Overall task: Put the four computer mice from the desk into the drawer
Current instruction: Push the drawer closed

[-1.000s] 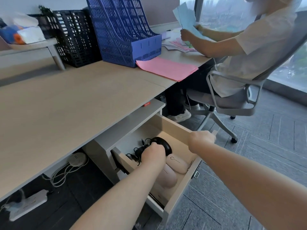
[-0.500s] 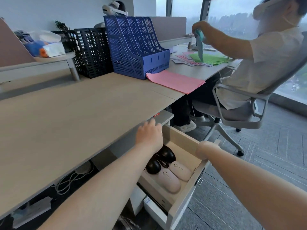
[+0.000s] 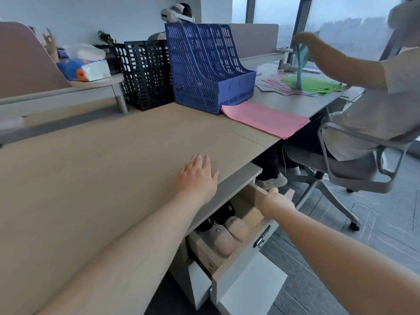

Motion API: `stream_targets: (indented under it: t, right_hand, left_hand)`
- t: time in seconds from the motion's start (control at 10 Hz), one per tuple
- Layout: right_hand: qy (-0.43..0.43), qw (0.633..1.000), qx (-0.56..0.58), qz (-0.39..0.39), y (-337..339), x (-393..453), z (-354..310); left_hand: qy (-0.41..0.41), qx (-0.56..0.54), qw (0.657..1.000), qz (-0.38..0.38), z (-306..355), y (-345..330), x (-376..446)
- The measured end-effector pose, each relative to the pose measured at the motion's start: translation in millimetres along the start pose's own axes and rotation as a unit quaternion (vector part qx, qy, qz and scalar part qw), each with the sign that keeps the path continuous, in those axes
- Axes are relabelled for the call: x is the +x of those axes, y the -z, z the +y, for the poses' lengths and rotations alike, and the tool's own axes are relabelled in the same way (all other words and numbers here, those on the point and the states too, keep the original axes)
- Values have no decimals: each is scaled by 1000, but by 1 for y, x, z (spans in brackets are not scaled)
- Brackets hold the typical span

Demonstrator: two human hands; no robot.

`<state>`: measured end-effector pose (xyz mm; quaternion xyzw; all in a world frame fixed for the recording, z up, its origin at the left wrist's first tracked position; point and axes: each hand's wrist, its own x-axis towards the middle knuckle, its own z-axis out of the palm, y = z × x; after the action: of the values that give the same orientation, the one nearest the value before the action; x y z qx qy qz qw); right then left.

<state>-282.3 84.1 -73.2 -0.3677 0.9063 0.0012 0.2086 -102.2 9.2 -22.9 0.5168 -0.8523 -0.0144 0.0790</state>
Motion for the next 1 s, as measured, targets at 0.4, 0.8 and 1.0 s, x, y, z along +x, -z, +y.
stream_targets:
  t: [0.4, 0.8, 1.0]
  right_hand:
    - [28, 991, 134, -6, -23, 15, -36]
    - [39, 975, 219, -31, -37, 25, -52]
    - [59, 979, 194, -39, -29, 20, -53]
  left_hand:
    - [42, -27, 997, -55, -23, -5, 24]
    - [40, -31, 997, -58, -22, -8, 27]
    - [44, -26, 997, -51, -21, -9, 28]
